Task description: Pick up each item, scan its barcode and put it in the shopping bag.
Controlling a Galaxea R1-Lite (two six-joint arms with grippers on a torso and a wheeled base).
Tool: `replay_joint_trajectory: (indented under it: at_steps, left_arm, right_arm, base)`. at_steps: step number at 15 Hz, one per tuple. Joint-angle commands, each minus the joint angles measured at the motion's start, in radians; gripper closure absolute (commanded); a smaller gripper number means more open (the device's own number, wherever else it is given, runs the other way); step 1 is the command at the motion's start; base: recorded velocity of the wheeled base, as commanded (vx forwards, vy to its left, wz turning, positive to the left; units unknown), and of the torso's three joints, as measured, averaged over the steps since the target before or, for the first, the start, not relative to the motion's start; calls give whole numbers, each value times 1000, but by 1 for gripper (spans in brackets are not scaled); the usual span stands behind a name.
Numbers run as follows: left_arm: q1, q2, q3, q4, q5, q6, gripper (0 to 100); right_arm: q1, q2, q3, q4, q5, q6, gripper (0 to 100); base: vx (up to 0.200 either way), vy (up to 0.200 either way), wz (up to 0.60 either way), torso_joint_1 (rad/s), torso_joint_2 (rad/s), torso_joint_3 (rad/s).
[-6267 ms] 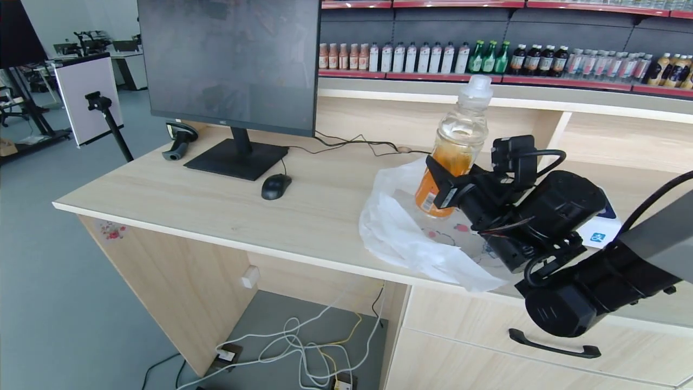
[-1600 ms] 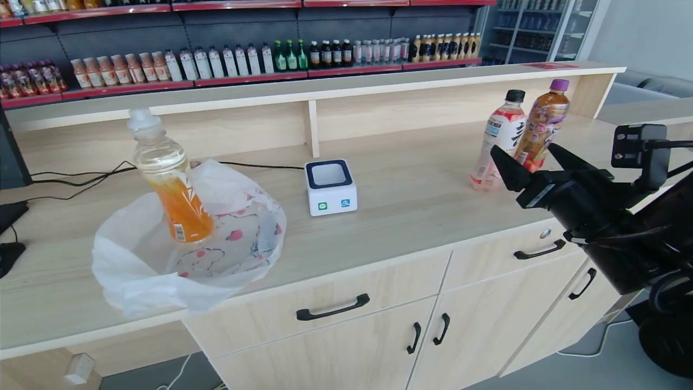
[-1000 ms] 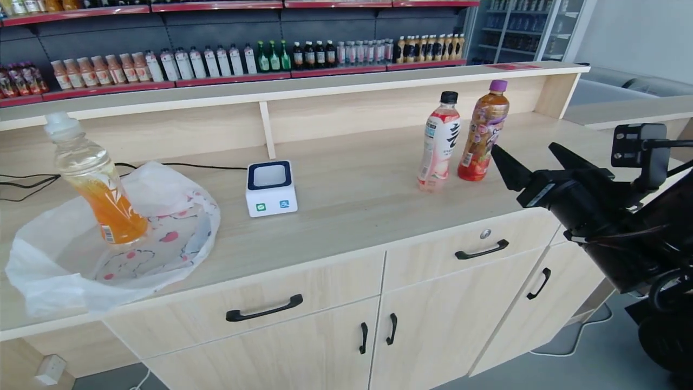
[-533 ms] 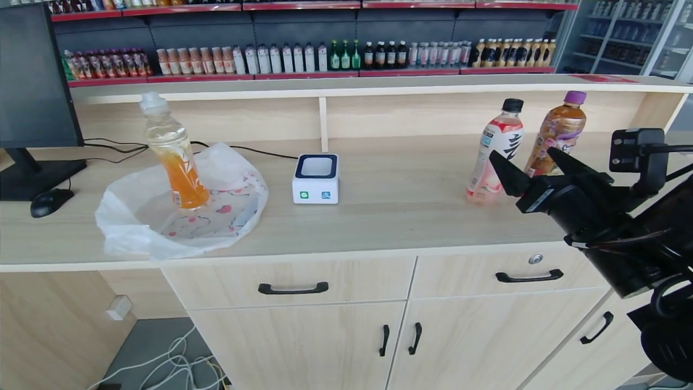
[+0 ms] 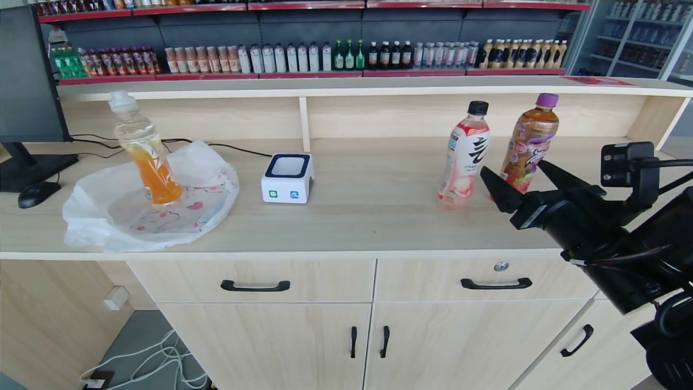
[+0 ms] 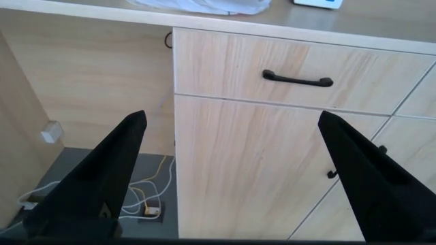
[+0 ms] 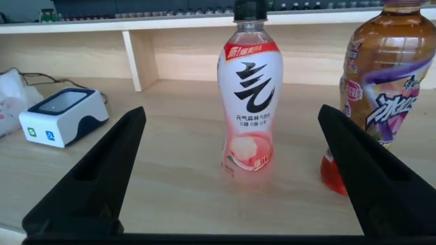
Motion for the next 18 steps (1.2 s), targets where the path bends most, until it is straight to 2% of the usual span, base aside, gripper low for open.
replay_joint_trajectory:
  at_steps: [1, 4, 6, 14, 18]
  left_arm:
    - [0, 2, 0, 0, 0, 0, 0]
    - [0, 2, 0, -1, 0, 0, 0]
    - [0, 2, 0, 0, 0, 1, 0]
    - [0, 0, 0, 0, 0, 3, 0]
    - [0, 0, 0, -1, 0, 3, 0]
  right_arm:
    - [32, 0, 6, -1, 0, -1, 0]
    - [89, 4, 29, -1, 0, -1, 0]
    - [92, 3, 58, -1, 0, -12, 0]
    - [98, 30, 58, -1, 0, -15, 0]
    - [94, 139, -8, -1, 0, -15, 0]
  base:
    - [200, 0, 0, 2, 2, -2]
    - [200, 0, 0, -1, -1, 1]
    - [200, 0, 0, -5, -5, 5]
    - [0, 0, 0, 0, 0, 0]
    - [0, 0, 0, 0, 0, 0]
